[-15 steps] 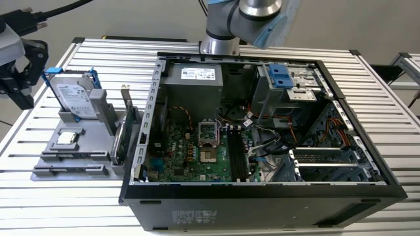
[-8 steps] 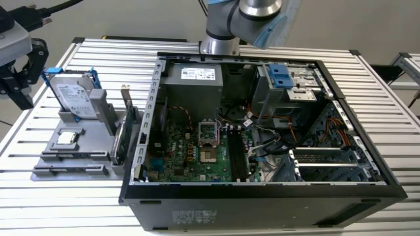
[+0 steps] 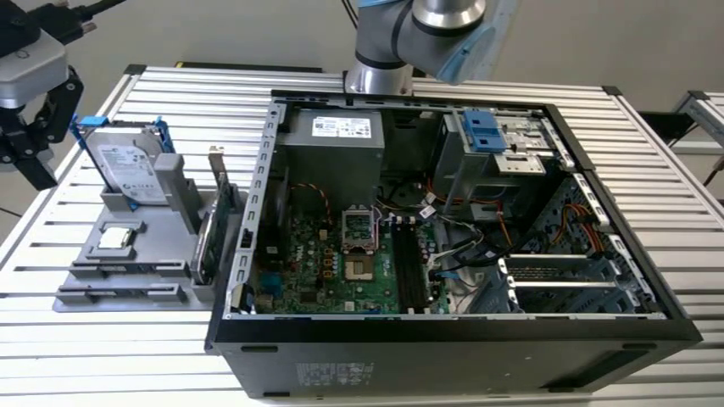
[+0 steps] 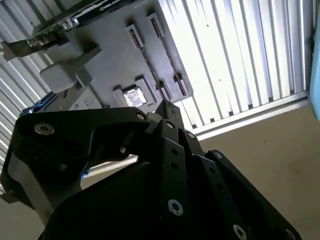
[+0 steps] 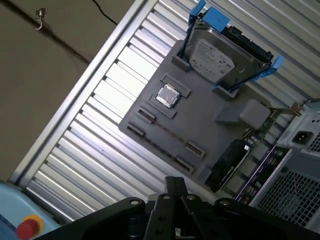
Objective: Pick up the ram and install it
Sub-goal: 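Pick up the ram and move it above insertion slot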
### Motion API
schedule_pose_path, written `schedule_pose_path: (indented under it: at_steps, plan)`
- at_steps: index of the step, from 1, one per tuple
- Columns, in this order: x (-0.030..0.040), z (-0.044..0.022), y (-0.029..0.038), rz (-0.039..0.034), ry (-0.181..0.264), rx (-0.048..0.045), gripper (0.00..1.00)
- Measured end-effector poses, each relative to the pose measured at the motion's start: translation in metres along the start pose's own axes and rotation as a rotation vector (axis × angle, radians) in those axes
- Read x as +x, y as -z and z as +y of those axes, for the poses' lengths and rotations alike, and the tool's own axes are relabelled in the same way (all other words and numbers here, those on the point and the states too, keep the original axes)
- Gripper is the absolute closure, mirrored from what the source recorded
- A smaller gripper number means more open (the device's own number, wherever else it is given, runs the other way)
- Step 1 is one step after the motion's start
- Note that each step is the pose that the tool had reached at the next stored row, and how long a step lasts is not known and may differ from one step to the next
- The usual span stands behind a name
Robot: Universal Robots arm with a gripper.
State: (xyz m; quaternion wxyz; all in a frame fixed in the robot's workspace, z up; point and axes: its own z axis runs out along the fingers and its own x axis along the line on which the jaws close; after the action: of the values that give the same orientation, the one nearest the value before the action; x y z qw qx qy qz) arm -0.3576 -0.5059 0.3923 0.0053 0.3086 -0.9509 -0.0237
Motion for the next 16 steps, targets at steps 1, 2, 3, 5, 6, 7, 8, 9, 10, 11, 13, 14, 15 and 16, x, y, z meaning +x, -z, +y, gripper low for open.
schedule_pose_path:
  at_steps: [1,2,3,5,6,7,8,9,10,11,13,14,15,16]
  plan:
    - [0.0,0.0,0.0,0.0008,0.016,0.0,1.0]
    - [0.0,0.0,0.0,0.0016,0.033,-0.0001,1.0]
    - [0.0,0.0,0.0,0.0023,0.047,-0.0001,1.0]
    - [0.0,0.0,0.0,0.004,0.081,-0.0002,1.0]
    - [0.0,0.0,0.0,0.0048,0.097,-0.0003,1.0]
    - [0.0,0.0,0.0,0.0056,0.113,-0.0003,1.0]
    - [0.0,0.0,0.0,0.0064,0.13,-0.0004,1.0]
    - [0.0,0.0,0.0,0.0073,0.148,-0.0004,1.0]
    - [0.0,0.0,0.0,0.0081,0.164,-0.0005,1.0]
    - [0.0,0.0,0.0,0.009,0.181,-0.0005,1.0]
    - [0.0001,0.0,0.0,0.0106,0.215,-0.0006,1.0]
    - [0.0001,0.0,0.0,0.0114,0.23,-0.0007,1.0]
    - [0.0001,0.0,0.0,0.0122,0.246,-0.0007,1.0]
    - [0.0001,0.0,0.0,0.013,0.261,-0.0007,1.0]
